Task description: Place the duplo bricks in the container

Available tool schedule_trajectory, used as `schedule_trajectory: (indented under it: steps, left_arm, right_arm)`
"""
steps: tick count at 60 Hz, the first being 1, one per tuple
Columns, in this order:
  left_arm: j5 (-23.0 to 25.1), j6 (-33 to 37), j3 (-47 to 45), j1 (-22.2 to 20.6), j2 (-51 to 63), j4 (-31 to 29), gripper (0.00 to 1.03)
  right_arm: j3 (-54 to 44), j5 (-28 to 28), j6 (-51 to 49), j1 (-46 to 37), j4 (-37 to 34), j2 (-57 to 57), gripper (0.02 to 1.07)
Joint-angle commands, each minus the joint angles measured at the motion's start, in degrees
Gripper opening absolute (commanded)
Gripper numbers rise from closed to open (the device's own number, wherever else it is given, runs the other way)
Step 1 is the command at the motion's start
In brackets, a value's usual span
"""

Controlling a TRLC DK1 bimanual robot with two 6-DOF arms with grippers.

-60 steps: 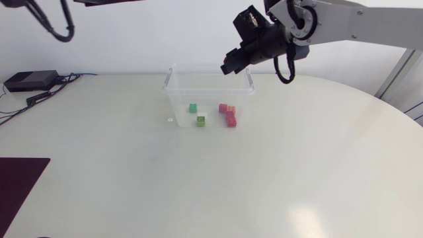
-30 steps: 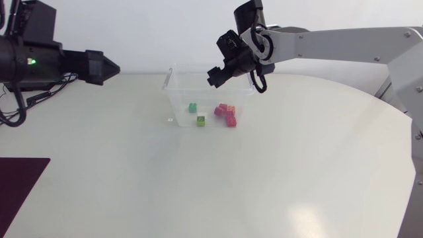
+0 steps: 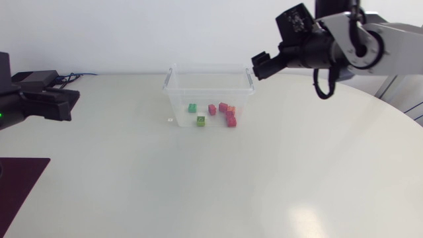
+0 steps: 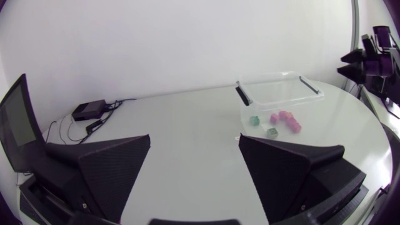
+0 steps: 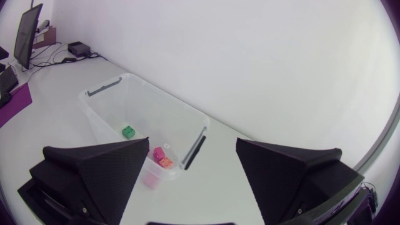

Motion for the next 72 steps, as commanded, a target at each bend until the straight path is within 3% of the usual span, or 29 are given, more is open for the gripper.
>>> schedule_trajectory:
  steps: [1, 41, 72]
  left_arm:
    - [-1.3, 2.2, -4.0, 1.1, -3.8, 1.9, 0.99]
    - [-2.0, 5.0, -25.2, 5.9, -24.7, 14.3, 0.99]
    - [-0.1, -2.2, -35.7, 2.7, -35.0, 17.9, 0.99]
  right_arm:
    - [-6.7, 0.6, 0.3, -1.3, 0.9, -6.5, 1.03]
    - [-40.1, 2.7, 1.6, -13.8, 0.6, -53.9, 1.03]
    - [-55.5, -0.5, 10.0, -17.0, 3.6, -69.5, 1.03]
